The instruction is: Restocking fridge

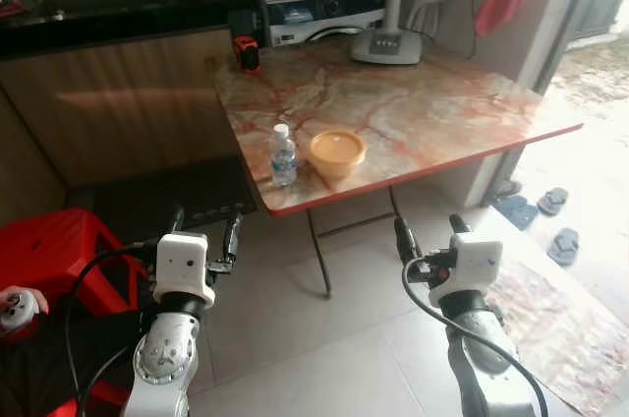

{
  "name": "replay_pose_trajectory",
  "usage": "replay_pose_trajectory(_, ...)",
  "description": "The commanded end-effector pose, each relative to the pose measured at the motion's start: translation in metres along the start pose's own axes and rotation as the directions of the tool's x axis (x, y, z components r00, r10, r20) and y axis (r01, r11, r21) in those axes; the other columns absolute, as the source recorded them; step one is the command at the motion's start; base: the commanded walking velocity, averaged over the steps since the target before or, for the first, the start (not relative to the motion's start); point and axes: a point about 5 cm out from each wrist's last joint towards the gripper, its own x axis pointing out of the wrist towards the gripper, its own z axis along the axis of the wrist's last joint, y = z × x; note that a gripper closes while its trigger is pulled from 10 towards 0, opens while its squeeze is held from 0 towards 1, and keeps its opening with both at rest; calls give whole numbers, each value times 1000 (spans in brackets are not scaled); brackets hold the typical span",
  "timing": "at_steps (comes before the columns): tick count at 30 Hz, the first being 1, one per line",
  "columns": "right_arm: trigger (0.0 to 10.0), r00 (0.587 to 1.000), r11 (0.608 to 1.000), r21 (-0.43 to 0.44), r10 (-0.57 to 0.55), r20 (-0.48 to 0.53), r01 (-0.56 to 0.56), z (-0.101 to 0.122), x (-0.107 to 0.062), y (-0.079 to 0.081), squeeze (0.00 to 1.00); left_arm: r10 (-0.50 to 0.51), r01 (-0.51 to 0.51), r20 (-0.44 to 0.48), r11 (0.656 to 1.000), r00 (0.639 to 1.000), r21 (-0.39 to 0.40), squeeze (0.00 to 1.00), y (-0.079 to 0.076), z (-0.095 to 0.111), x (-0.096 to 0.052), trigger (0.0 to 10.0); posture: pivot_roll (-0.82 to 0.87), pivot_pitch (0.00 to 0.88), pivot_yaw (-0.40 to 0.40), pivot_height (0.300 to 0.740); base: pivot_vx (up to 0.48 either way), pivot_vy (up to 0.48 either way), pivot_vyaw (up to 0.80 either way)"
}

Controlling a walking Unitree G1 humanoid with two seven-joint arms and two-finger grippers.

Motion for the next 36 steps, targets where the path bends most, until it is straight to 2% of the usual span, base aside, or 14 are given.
replay_pose_trajectory(1,10000,1000,1000,-4,17,-3,-17,1,4,2,0,8,-8,-11,1000,1000,-10,0,2,0,1,10000,51,0,-1,740,405,0,0)
replay_pose_trajectory(11,10000,1000,999,-36,-14,-12,13,0,2,-14,0,1,-1,-13,1000,1000,-18,0,1,1,-1,10000,50,0,-2,740,403,0,0)
replay_pose_trajectory(12,10000,996,995,-61,-77,-42,75,-8,0,-28,0,-3,3,-13,1000,1000,-20,0,0,1,0,10000,51,0,-3,740,405,0,0)
replay_pose_trajectory(14,10000,992,991,-75,-113,-59,108,-12,-1,-35,0,-5,4,-13,1000,1000,-21,0,-1,2,0,10000,51,0,-3,740,405,0,0)
replay_pose_trajectory(15,10000,970,970,-143,-214,-114,197,-22,-5,-54,0,-7,7,-11,1000,1000,-25,0,-1,2,0,10000,53,0,-3,740,409,0,0)
replay_pose_trajectory(16,10000,918,929,-220,-341,-204,297,-38,-14,-79,0,-9,9,-10,1000,1000,-27,0,-2,3,0,10000,52,0,-3,740,341,0,0)
replay_pose_trajectory(17,10000,808,857,-336,-494,-321,391,-60,-32,-110,0,-13,13,-8,999,1000,-30,0,-3,3,0,10000,50,0,-4,740,0,0,0)
replay_pose_trajectory(23,10000,618,801,-492,-585,-525,341,-104,-87,-136,0,-31,31,6,999,1000,-35,0,-5,6,1,10000,69,0,-8,740,0,0,0)
replay_pose_trajectory(26,10000,554,798,-508,-595,-582,324,-118,-111,-136,0,-34,34,26,999,999,-29,0,-5,11,2,10000,77,0,-7,740,0,0,0)
replay_pose_trajectory(29,10000,487,838,-493,-541,-686,236,-136,-130,-123,0,-30,31,35,999,999,-31,0,-4,14,3,10000,69,0,-1,740,0,0,0)
replay_pose_trajectory(33,10000,381,926,-375,-360,-852,37,-165,-160,-85,0,-72,74,62,997,995,-31,0,-10,22,8,10000,65,0,6,740,0,0,0)
replay_pose_trajectory(34,10000,381,926,-375,-360,-852,37,-165,-160,-85,0,-72,74,62,997,995,-31,0,-10,22,8,10000,65,0,6,740,0,0,0)
replay_pose_trajectory(35,10000,331,949,-310,-277,-902,-51,-173,-169,-69,0,-93,96,90,995,992,-21,0,-12,29,12,10000,75,0,7,740,0,0,0)
replay_pose_trajectory(36,10000,319,955,-289,-253,-913,-72,-175,-171,-64,0,-104,106,104,994,989,-16,0,-13,32,14,10000,75,0,7,740,0,0,0)
